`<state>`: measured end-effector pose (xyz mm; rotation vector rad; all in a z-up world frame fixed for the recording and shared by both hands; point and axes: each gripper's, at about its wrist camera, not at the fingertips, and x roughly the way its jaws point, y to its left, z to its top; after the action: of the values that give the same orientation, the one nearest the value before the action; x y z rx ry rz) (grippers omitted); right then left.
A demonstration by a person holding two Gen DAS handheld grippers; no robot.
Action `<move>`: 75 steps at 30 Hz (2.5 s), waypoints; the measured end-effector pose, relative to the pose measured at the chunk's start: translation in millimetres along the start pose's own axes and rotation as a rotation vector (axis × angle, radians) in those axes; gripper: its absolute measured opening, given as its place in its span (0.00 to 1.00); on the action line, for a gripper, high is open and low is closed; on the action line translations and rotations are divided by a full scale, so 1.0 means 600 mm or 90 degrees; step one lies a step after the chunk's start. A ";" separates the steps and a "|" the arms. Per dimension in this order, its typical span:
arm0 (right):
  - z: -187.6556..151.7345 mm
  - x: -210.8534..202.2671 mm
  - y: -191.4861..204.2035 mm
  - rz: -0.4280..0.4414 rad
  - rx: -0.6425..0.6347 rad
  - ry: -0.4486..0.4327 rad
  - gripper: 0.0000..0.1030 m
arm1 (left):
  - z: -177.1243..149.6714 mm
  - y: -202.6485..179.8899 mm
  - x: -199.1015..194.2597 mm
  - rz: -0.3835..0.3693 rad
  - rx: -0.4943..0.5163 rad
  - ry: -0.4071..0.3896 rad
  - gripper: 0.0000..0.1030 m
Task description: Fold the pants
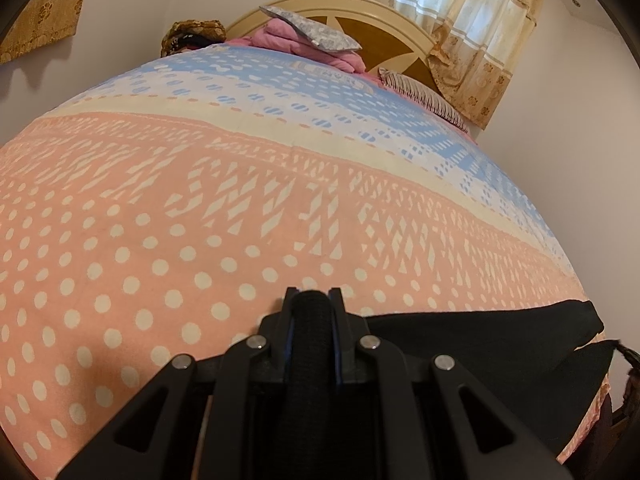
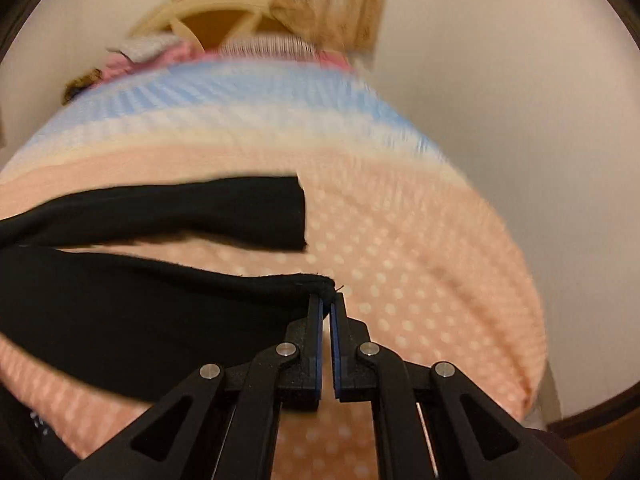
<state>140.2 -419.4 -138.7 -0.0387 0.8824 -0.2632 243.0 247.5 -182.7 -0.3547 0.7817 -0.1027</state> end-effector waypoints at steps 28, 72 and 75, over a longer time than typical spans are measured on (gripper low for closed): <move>0.208 0.251 -0.007 0.219 0.116 0.123 0.16 | 0.007 -0.001 0.014 0.008 0.006 0.036 0.15; 0.006 -0.039 -0.095 0.253 0.141 -0.107 0.04 | -0.109 0.081 -0.169 -0.215 -0.021 -0.118 0.20; 0.029 -0.034 -0.043 0.213 0.108 -0.059 0.08 | -0.112 0.084 -0.168 -0.214 -0.013 -0.108 0.20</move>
<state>135.9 -441.0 -108.4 0.2517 0.7575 -0.0216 122.2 298.3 -176.4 -0.5050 0.5505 -0.3748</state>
